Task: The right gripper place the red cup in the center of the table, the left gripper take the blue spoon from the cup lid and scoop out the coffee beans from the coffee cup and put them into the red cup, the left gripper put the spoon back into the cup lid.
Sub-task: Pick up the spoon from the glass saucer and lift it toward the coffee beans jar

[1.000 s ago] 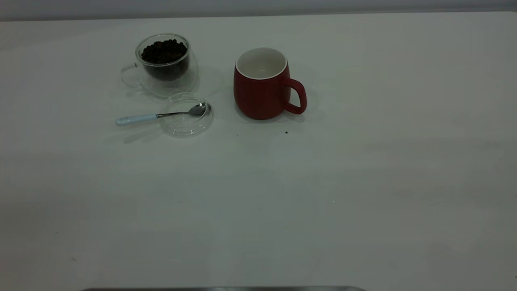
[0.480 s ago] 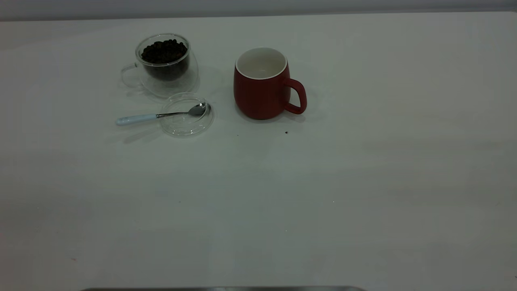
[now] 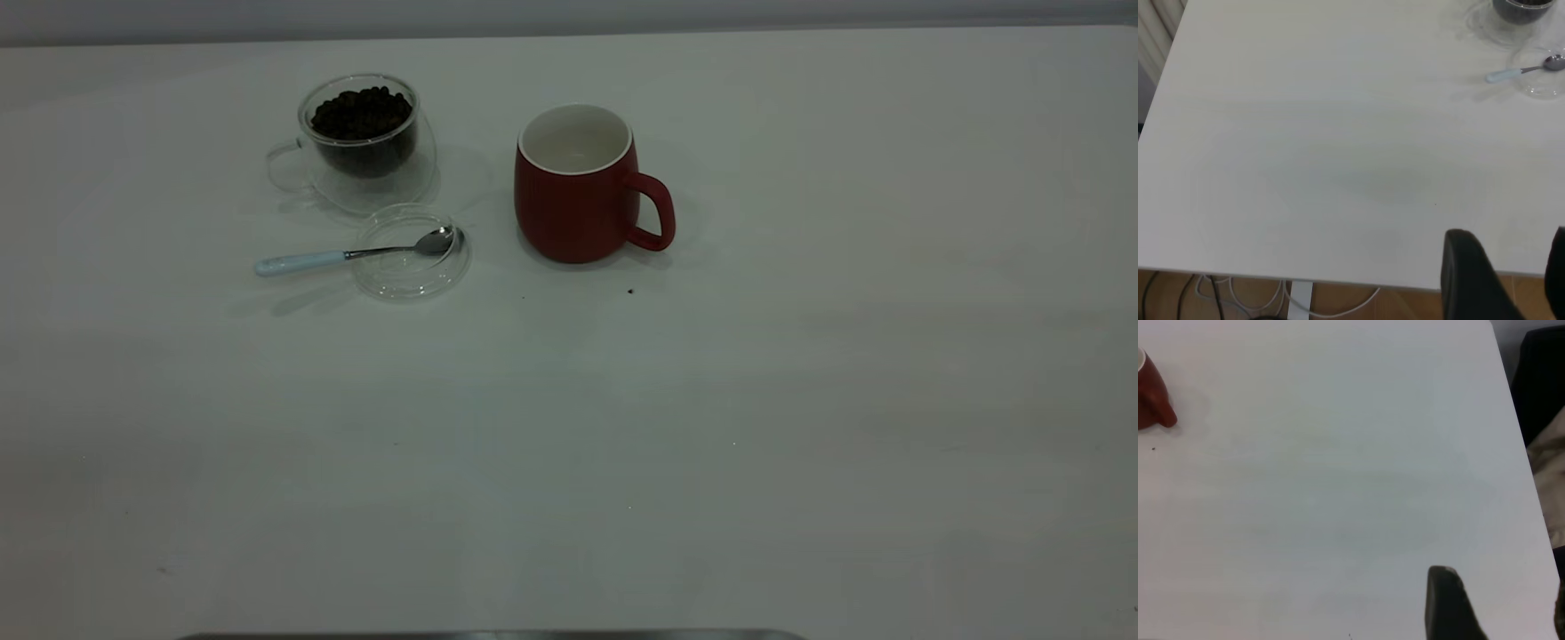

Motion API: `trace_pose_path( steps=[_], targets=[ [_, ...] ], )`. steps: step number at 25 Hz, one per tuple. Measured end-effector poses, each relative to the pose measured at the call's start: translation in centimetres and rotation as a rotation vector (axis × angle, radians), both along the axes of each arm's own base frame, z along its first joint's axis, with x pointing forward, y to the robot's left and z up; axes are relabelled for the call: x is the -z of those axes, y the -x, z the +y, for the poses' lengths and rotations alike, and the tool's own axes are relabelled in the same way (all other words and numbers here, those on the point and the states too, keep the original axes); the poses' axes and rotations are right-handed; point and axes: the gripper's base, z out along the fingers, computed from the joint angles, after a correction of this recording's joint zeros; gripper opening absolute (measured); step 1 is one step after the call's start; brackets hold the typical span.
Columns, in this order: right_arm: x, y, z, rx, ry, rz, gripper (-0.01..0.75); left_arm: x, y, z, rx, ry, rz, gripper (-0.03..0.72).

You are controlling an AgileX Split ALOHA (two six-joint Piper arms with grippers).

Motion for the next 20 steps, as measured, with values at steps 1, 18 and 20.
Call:
trace_pose_path(
  steps=[1, 18, 20],
  targets=[
    [0.0, 0.0, 0.0, 0.0, 0.0, 0.0, 0.412, 0.0, 0.0, 0.0, 0.001, 0.001, 0.0, 0.34],
    [0.0, 0.0, 0.0, 0.0, 0.0, 0.0, 0.412, -3.4, -1.0, 0.0, -0.019, 0.052, 0.032, 0.34],
    [0.0, 0.0, 0.0, 0.0, 0.0, 0.0, 0.412, -4.0, -2.4, 0.2, -0.036, 0.078, 0.083, 0.34]
  ],
)
